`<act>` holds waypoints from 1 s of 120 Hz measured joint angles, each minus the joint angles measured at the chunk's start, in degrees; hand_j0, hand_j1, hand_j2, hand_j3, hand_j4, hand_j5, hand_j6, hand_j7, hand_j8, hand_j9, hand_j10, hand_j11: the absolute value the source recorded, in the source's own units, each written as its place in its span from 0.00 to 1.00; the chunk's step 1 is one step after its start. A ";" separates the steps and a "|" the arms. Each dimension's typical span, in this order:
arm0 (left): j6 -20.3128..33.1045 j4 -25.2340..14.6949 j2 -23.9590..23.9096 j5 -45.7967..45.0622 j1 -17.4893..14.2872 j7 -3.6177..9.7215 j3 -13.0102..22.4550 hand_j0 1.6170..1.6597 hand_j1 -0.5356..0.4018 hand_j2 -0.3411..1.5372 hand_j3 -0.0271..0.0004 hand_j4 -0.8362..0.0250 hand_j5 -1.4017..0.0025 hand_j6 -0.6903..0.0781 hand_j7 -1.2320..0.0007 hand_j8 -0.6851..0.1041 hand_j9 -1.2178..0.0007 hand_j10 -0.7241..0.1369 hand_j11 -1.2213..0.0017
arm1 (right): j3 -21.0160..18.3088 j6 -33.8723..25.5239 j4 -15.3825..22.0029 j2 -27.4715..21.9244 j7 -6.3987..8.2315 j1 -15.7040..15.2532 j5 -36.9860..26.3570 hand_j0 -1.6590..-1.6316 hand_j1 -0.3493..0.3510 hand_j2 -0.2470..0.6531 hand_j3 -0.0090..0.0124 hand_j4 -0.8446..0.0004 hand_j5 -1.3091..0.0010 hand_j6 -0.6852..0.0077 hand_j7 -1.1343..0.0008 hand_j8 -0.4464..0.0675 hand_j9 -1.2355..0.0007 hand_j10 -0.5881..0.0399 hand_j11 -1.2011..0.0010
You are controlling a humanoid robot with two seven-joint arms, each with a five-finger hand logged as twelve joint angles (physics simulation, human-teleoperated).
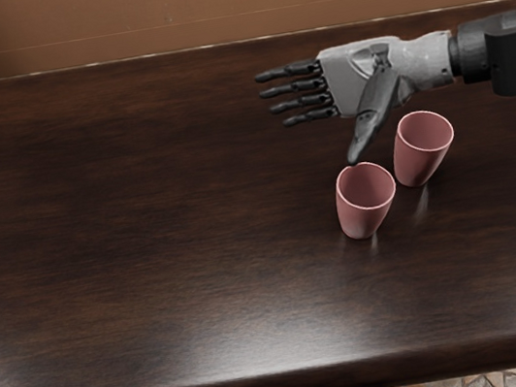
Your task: Pick up cup and place in cup with right hand
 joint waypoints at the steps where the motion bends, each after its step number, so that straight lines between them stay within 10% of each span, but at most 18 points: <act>1: 0.00 0.00 0.00 0.00 0.00 0.00 0.00 0.96 0.94 0.18 0.98 0.97 1.00 0.90 1.00 0.87 1.00 0.84 1.00 | 0.00 0.01 0.01 0.02 -0.05 -0.01 -0.02 0.04 0.00 0.27 0.42 1.00 1.00 0.99 1.00 0.87 1.00 0.94 1.00; 27: 0.00 0.00 0.00 0.00 0.00 0.00 0.00 0.96 0.94 0.18 0.98 0.97 1.00 0.90 1.00 0.87 1.00 0.84 1.00 | 1.28 0.08 0.00 0.07 -0.68 0.11 -1.96 0.04 0.00 0.27 0.42 1.00 1.00 0.99 1.00 0.87 1.00 0.94 1.00; 48: 0.00 0.00 0.00 0.00 0.00 0.00 0.00 0.96 0.94 0.18 0.98 0.97 1.00 0.90 1.00 0.87 1.00 0.84 1.00 | 5.19 0.09 0.84 0.12 -0.13 0.84 -22.09 0.04 0.00 0.27 0.42 1.00 1.00 0.99 1.00 0.87 1.00 0.94 1.00; 84: 0.00 0.00 0.00 0.00 0.00 0.00 0.00 0.96 0.94 0.18 0.99 0.97 1.00 0.90 1.00 0.87 1.00 0.84 1.00 | 4.91 -7.95 12.20 -0.29 -0.72 0.97 -44.02 0.04 0.00 0.27 0.42 1.00 1.00 0.99 1.00 0.87 1.00 0.93 1.00; 120: 0.00 0.00 0.00 0.00 0.00 0.00 0.00 0.96 0.94 0.18 0.99 0.97 1.00 0.90 1.00 0.87 1.00 0.84 1.00 | 1.33 -9.44 18.44 -3.47 -2.27 0.88 -49.01 0.04 0.00 0.28 0.42 1.00 1.00 0.98 1.00 0.86 1.00 0.93 1.00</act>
